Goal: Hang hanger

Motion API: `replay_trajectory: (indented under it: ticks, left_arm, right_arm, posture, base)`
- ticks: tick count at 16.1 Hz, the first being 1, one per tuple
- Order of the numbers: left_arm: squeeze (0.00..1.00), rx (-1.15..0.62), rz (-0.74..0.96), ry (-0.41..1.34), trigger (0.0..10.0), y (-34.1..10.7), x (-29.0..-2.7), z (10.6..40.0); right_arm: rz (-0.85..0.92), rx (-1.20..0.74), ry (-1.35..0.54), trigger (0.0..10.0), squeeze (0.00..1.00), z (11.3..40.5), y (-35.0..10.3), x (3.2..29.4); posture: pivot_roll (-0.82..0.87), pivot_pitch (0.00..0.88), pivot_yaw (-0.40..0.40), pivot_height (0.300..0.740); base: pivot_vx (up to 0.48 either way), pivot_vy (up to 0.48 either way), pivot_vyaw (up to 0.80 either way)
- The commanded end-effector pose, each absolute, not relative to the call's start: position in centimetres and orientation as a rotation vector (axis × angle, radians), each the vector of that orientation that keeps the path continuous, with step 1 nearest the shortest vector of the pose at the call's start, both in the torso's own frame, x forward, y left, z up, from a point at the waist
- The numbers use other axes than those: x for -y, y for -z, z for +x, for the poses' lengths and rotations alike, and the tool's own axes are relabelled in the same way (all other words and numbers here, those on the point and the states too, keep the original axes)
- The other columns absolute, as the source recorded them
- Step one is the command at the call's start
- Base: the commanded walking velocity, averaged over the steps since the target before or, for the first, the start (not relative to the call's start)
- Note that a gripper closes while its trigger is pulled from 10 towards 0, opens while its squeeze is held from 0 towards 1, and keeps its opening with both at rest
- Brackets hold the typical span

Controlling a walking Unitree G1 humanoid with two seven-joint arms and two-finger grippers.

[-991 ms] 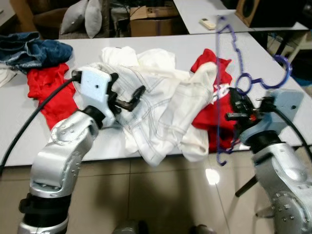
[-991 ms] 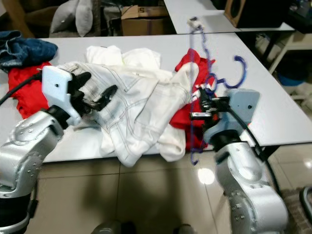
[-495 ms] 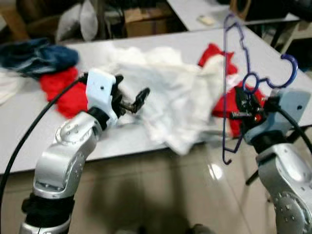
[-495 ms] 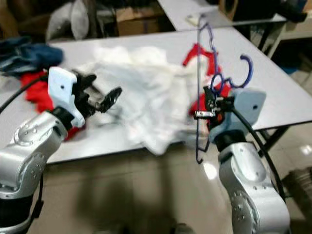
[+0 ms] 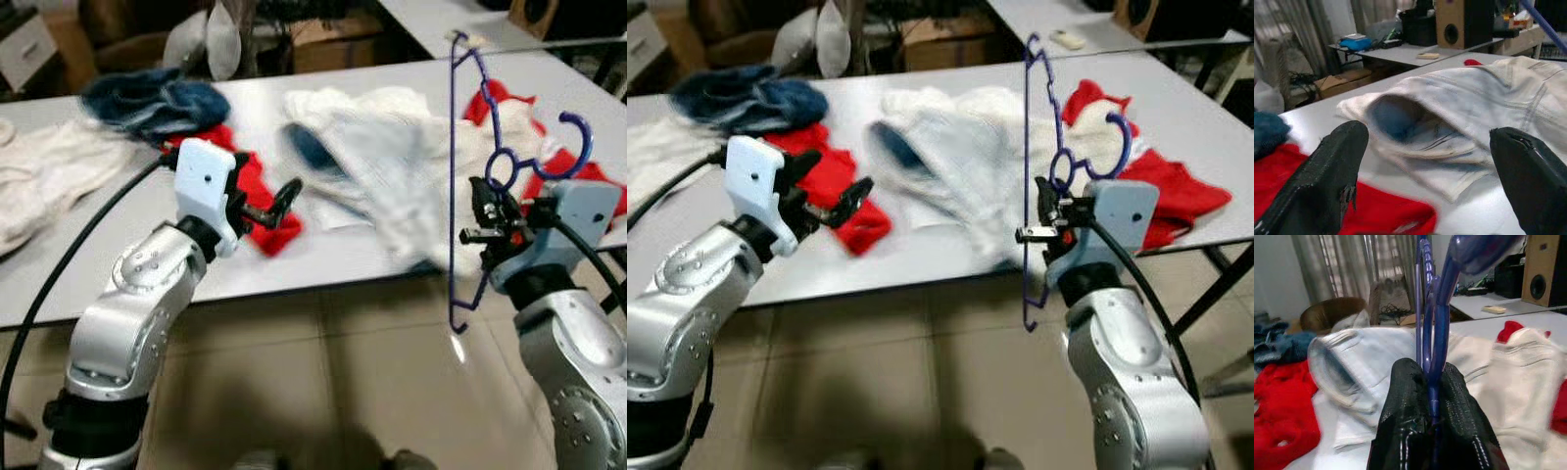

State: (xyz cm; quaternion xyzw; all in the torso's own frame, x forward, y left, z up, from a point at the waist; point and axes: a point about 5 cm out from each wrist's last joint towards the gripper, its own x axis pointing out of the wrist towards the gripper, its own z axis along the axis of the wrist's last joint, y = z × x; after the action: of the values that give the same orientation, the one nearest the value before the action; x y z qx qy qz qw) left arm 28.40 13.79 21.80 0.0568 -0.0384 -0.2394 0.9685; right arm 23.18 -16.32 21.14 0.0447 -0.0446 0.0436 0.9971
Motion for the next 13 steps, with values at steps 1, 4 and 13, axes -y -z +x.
replay_trajectory:
  ticks: [1, 4, 13]
  left_arm:
    - [0.00, 0.058, 0.126, 0.461, 10.0, -21.5, -14.4, 28.3]
    - [0.00, 0.033, 0.119, 0.448, 10.0, -20.7, -14.6, 28.0]
    - [0.00, -0.031, 0.078, 0.419, 10.0, -18.0, -14.4, 27.6]
  right_arm:
    - [0.098, 0.083, -0.107, 10.0, 0.00, 23.1, -21.1, 15.9]
    - [0.103, 0.047, -0.097, 10.0, 0.00, 23.1, -20.3, 16.0]
    - [0.092, -0.079, -0.136, 10.0, 0.00, 23.1, -17.8, 15.7]
  posture:
    - [0.02, 0.073, 0.043, 0.740]
    - [0.01, 0.077, 0.034, 0.740]
    - [0.00, 0.063, 0.010, 0.740]
  base:
    - [0.000, 0.390, 0.00]
    - [0.000, 0.389, 0.00]
    - [0.000, 0.292, 0.00]
